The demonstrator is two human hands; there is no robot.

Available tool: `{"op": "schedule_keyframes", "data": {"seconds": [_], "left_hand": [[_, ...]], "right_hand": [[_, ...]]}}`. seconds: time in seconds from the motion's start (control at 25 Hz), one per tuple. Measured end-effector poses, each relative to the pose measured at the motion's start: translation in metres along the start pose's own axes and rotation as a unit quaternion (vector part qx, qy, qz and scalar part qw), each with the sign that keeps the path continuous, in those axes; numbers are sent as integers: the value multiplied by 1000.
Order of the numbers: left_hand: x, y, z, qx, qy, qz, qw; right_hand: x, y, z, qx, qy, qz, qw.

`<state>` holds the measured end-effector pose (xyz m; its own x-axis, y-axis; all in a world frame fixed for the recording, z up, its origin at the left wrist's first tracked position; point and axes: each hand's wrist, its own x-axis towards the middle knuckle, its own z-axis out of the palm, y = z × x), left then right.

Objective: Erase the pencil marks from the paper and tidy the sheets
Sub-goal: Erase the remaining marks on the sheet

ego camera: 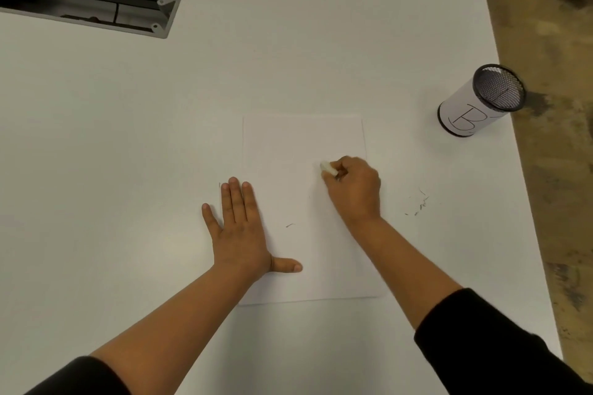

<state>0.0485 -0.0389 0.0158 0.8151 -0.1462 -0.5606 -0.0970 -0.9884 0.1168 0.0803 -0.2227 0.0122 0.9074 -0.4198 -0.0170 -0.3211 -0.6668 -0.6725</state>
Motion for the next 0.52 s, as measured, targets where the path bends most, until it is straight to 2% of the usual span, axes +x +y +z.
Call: {"op": "schedule_keyframes", "data": {"seconds": [0.16, 0.24, 0.32, 0.4, 0.44, 0.52], "left_hand": [[1, 0, -1, -3, -2, 2, 1000], [3, 0, -1, 4, 0, 4, 1000], [2, 0, 1, 4, 3, 4, 1000], [1, 0, 2, 4, 3, 4, 1000], [0, 0, 1, 1, 1, 3, 1000], [2, 0, 1, -3, 2, 3, 1000]], "right_hand": [[-67, -17, 15, 11, -100, -87, 991], [-29, -15, 12, -14, -78, -81, 994], [16, -14, 3, -39, -24, -19, 999], [23, -13, 4, -15, 1, 3, 1000], [6, -14, 9, -16, -2, -2, 1000], [-47, -22, 18, -3, -69, -52, 996]]}}
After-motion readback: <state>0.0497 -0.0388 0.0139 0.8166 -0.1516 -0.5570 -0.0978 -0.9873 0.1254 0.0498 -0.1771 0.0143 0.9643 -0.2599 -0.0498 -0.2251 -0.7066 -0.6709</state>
